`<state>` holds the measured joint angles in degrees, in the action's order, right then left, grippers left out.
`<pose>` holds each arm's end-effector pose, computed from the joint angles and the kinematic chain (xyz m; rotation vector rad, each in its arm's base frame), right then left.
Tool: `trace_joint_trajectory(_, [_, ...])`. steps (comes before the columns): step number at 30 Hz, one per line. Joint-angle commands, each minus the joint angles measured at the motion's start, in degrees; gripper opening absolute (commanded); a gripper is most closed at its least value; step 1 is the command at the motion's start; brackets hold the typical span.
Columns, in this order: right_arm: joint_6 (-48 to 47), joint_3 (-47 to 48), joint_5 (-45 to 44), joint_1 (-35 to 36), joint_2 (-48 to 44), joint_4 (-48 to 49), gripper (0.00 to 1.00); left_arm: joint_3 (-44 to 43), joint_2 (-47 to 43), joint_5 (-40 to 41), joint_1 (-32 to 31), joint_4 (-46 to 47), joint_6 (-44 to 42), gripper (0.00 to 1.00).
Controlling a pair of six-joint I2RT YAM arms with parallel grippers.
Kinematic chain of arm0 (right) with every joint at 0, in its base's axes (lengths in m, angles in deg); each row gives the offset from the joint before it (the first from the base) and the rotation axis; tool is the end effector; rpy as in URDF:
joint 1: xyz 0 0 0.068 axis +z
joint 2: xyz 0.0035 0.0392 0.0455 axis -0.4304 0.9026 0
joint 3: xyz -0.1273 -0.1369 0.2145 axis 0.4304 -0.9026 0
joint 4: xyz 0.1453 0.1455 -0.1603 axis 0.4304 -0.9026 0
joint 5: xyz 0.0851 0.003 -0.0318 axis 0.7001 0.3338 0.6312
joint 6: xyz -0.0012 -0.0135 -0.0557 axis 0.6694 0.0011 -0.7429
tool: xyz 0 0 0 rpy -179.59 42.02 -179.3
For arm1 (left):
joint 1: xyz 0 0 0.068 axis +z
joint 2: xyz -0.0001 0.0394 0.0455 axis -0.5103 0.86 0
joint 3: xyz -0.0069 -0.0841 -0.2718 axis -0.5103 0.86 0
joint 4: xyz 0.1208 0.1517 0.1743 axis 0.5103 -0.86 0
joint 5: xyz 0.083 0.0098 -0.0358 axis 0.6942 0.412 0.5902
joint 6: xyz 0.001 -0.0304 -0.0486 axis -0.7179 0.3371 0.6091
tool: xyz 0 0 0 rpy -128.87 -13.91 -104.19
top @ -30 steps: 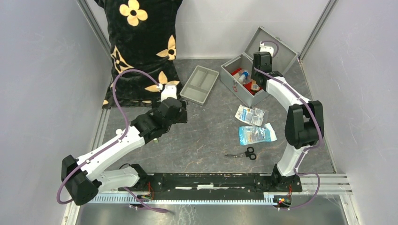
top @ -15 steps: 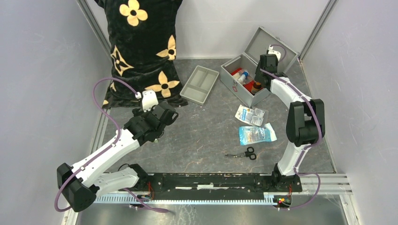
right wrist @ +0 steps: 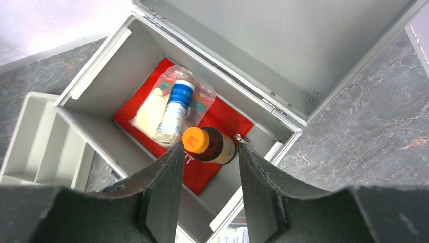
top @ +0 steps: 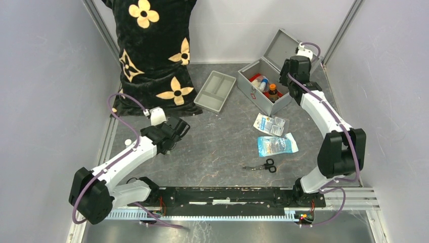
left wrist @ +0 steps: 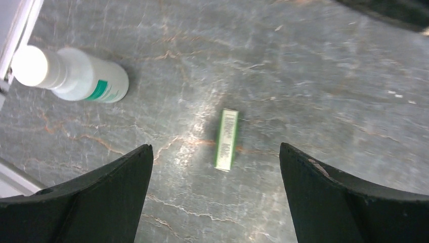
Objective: Organize the medicine kit
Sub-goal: Adjust the pill bottle in the medicine box.
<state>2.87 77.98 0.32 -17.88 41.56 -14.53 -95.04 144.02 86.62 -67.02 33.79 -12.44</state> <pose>0.3803 0.0393 0.3207 0.4258 2.0095 0.0221 0.1678 -0.0875 0.2442 -0.5177 2.2547 0.3870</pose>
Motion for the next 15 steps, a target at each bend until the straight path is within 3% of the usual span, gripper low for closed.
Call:
trace_joint_trajectory(1, [0.5, -2.9, 4.4, 0.5, -6.1, 2.8, 0.5, 4.1, -0.1, -5.9, 5.7, 6.3, 0.6, 1.0])
trace_joint_trajectory(9, [-2.9, -7.0, 3.1, 1.0, -9.7, 2.7, 0.49, 6.9, 4.4, -9.5, 6.9, 12.9, -1.3, 0.87])
trace_joint_trajectory(15, [-11.9, 0.3, 5.2, 1.0, -2.8, -5.2, 0.5, 7.2, 6.3, -9.1, 6.9, 13.9, -1.9, 0.73])
